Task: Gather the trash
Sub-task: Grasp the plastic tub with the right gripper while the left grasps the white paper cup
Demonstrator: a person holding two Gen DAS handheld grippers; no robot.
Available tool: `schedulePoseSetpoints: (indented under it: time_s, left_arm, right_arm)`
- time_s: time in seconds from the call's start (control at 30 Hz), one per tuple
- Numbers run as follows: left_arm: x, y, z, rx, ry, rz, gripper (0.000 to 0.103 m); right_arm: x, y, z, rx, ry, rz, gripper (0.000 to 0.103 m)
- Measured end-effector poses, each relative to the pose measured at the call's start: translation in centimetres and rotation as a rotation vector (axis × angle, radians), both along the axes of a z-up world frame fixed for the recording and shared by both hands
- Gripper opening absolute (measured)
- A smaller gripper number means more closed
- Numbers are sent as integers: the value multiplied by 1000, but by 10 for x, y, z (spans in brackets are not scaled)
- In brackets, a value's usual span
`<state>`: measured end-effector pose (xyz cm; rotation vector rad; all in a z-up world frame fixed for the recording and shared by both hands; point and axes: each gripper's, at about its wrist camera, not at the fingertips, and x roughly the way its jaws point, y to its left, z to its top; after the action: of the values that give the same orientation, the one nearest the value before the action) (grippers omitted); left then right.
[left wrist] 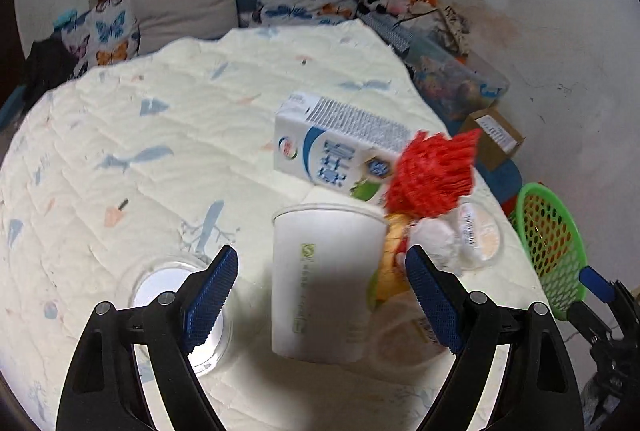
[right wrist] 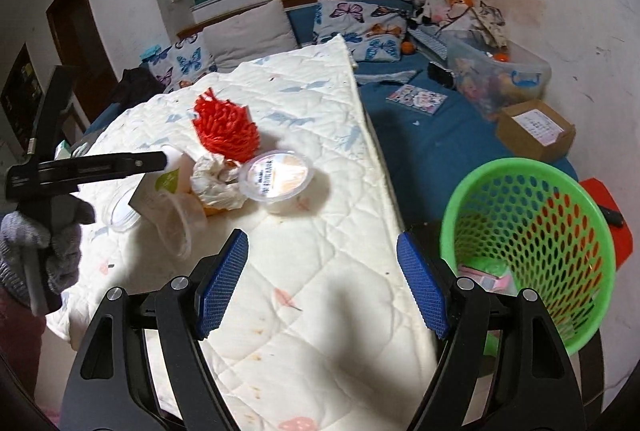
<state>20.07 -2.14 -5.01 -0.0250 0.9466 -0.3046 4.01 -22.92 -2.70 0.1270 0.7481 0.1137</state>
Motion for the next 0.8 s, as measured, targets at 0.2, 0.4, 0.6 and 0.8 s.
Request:
schedulePoseSetpoints:
  time_s: [0.2,0.4,0.6,0.8]
  left_arm:
    - [11,-4,-17,-11,62,-24,75]
    - [12,-3,-21,-44,75,-36,64]
    - [3,6,-6,-68,29,-30,63]
    - [-9,23,18,-90,-31,-7,63]
  right_arm:
    - [2,16,-4,-3,15,47,77]
    - [3,36,-11,-5,35,98,77]
    - [7,64,-17,-20,47,164,77]
    - [16,92,-23,-35,56,220,77]
